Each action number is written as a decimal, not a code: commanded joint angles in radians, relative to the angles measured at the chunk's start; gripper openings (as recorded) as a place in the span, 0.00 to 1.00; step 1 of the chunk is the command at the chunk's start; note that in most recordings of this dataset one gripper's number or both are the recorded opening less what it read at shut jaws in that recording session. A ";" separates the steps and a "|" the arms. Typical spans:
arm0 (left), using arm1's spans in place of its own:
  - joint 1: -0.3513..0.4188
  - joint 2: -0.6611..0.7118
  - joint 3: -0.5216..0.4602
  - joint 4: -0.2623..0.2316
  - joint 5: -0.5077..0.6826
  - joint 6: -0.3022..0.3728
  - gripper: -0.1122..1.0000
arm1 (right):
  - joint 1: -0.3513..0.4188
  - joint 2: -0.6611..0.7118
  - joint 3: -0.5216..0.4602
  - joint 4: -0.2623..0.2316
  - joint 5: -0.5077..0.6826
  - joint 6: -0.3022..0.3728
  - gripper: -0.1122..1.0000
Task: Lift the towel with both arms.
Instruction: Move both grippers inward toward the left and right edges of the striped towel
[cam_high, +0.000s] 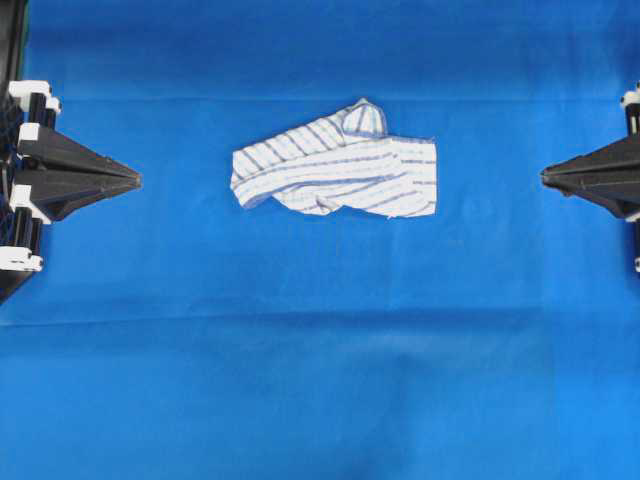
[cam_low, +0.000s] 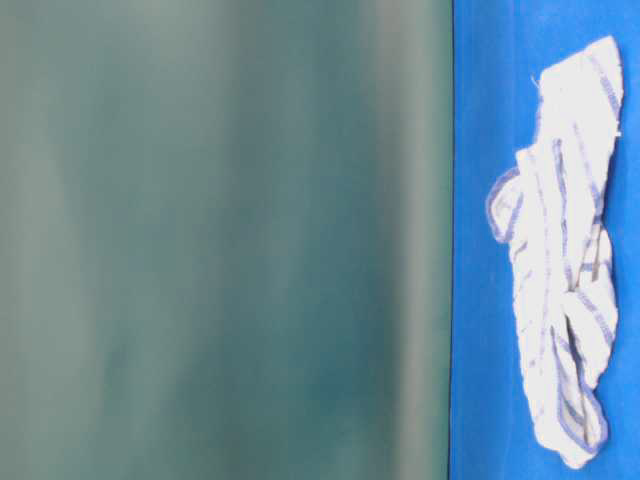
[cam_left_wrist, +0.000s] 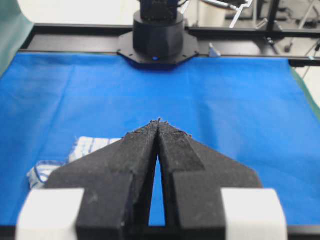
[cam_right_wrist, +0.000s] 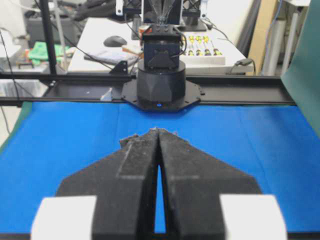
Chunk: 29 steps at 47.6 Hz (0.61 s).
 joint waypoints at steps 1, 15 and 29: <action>-0.008 0.014 -0.026 -0.014 0.009 0.012 0.10 | -0.005 0.005 -0.023 -0.002 -0.002 -0.017 0.10; 0.014 0.081 -0.049 -0.014 0.005 0.048 0.10 | -0.069 0.074 -0.084 -0.003 0.124 -0.017 0.10; 0.091 0.227 -0.060 -0.015 -0.014 0.049 0.10 | -0.132 0.255 -0.106 -0.003 0.150 -0.002 0.10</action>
